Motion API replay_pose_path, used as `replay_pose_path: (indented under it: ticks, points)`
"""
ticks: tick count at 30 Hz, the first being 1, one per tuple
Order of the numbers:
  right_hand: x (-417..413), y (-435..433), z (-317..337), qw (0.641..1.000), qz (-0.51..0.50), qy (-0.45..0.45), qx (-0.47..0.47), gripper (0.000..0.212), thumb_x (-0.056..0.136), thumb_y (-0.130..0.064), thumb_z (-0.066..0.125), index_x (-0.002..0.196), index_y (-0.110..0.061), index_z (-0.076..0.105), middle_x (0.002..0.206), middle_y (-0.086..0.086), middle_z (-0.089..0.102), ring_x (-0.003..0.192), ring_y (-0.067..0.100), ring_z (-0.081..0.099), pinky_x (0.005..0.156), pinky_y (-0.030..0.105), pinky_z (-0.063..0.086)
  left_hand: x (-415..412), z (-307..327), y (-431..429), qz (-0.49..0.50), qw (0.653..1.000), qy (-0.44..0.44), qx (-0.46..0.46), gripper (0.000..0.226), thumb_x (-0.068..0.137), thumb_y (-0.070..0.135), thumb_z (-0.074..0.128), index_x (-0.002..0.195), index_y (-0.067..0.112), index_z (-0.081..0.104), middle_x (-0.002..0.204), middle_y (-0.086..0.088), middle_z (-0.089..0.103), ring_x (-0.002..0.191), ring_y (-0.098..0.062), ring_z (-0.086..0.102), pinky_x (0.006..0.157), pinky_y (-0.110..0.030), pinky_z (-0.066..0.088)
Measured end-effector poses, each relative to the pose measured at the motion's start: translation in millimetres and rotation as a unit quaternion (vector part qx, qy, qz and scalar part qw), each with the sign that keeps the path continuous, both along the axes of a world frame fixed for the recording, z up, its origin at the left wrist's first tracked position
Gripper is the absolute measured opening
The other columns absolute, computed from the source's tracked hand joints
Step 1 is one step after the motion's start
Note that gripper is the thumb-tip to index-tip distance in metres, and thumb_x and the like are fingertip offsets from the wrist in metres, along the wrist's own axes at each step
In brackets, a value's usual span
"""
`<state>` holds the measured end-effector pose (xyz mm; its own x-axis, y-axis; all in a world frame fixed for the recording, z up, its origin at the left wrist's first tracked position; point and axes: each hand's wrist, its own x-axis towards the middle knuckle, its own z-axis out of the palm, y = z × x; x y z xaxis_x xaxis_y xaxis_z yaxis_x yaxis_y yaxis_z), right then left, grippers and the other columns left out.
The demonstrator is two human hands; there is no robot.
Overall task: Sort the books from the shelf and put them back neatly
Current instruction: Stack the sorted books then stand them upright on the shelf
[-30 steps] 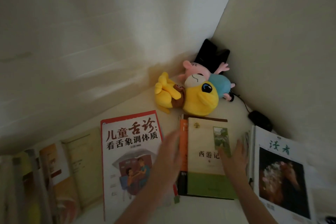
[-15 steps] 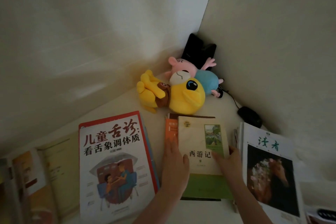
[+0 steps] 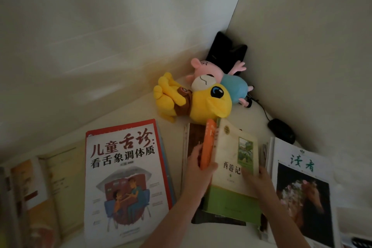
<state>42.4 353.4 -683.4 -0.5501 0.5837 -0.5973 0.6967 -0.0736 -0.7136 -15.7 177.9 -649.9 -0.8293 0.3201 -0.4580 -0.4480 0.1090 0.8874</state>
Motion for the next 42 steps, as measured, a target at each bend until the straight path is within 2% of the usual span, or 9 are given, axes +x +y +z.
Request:
replay_pose_path:
  ticks: [5,11,15,19,24,30,35,38,42]
  points:
    - [3,-4,6,0.999,0.008,0.019,-0.032,0.030,0.095,-0.035,0.054,0.118,-0.021,0.042,0.108,0.005,0.059,0.091,0.027,0.063,0.077,0.045,0.055,5,2,19,-0.098,0.991,0.017,0.088,0.082,0.081,0.026,0.073,0.146,0.037,0.023,0.139,0.015,0.044,0.127,-0.008,0.046,0.099,-0.029,0.047]
    - [3,-11,8,0.999,0.037,0.025,-0.002,0.028,0.095,-0.029,0.054,0.118,-0.020,0.041,0.107,0.004,0.060,0.093,0.028,0.063,0.074,0.042,0.055,1,-6,20,-0.076,0.993,-0.012,0.083,0.081,0.086,0.009,0.067,0.142,0.037,0.015,0.129,0.015,0.044,0.117,-0.002,0.048,0.086,-0.010,0.048]
    - [2,-14,6,0.997,0.048,0.012,0.052,0.037,0.091,-0.020,0.062,0.122,-0.015,0.043,0.119,0.013,0.060,0.099,0.032,0.063,0.088,0.054,0.052,1,-26,7,-0.092,0.984,0.041,-0.144,0.086,0.083,0.031,0.069,0.149,0.028,0.013,0.152,0.002,0.012,0.143,-0.019,0.009,0.118,-0.045,0.019]
    - [-3,-23,2,0.995,0.059,0.013,0.080,0.055,0.087,-0.014,0.066,0.134,-0.009,0.038,0.121,0.012,0.058,0.099,0.031,0.063,0.083,0.046,0.054,-2,-38,0,-0.065,0.978,0.031,-0.194,0.099,0.084,0.043,0.067,0.153,0.028,-0.003,0.155,0.001,-0.026,0.145,-0.020,-0.020,0.117,-0.044,0.000]
    - [-7,-18,2,0.994,0.094,0.005,0.061,0.040,0.087,-0.021,0.067,0.123,-0.012,0.050,0.112,0.009,0.065,0.089,0.023,0.066,0.070,0.037,0.056,-10,-36,1,-0.056,0.976,-0.016,-0.209,0.109,0.085,0.055,0.059,0.148,0.020,-0.023,0.159,-0.006,-0.015,0.148,-0.025,-0.005,0.118,-0.046,0.007]
    - [-7,-20,3,0.993,0.107,0.010,0.043,0.039,0.088,-0.027,0.065,0.124,-0.021,0.052,0.109,0.004,0.067,0.091,0.025,0.068,0.078,0.049,0.057,-27,-37,0,0.033,0.979,-0.088,-0.181,0.115,0.074,0.060,0.069,0.153,0.010,0.001,0.155,-0.013,0.022,0.142,-0.030,0.023,0.115,-0.049,0.026]
    - [-1,-17,-4,0.995,0.093,0.024,0.024,0.050,0.082,-0.039,0.070,0.126,-0.028,0.050,0.119,0.005,0.062,0.097,0.026,0.066,0.080,0.051,0.057,-39,-51,-7,0.079,0.973,-0.153,-0.154,0.137,0.025,0.078,0.073,0.139,0.012,0.036,0.128,-0.008,0.053,0.116,-0.025,0.055,0.095,-0.047,0.050]
    - [1,-10,-7,0.995,0.099,0.012,-0.008,0.069,0.072,-0.049,0.077,0.131,-0.031,0.047,0.125,0.003,0.058,0.102,0.027,0.065,0.081,0.049,0.057,-39,-44,-9,0.083,0.974,-0.175,-0.119,0.103,0.049,0.052,0.088,0.131,0.011,0.041,0.119,-0.008,0.058,0.106,-0.023,0.060,0.090,-0.044,0.054]
    - [-2,-7,-5,0.993,0.109,0.026,-0.030,0.043,0.084,-0.020,0.069,0.124,-0.020,0.052,0.106,0.004,0.068,0.089,0.023,0.069,0.072,0.038,0.057,-27,-44,-3,0.100,0.979,-0.142,-0.102,0.083,0.062,0.035,0.087,0.125,0.014,0.038,0.114,-0.002,0.054,0.096,-0.016,0.059,0.073,-0.027,0.054]
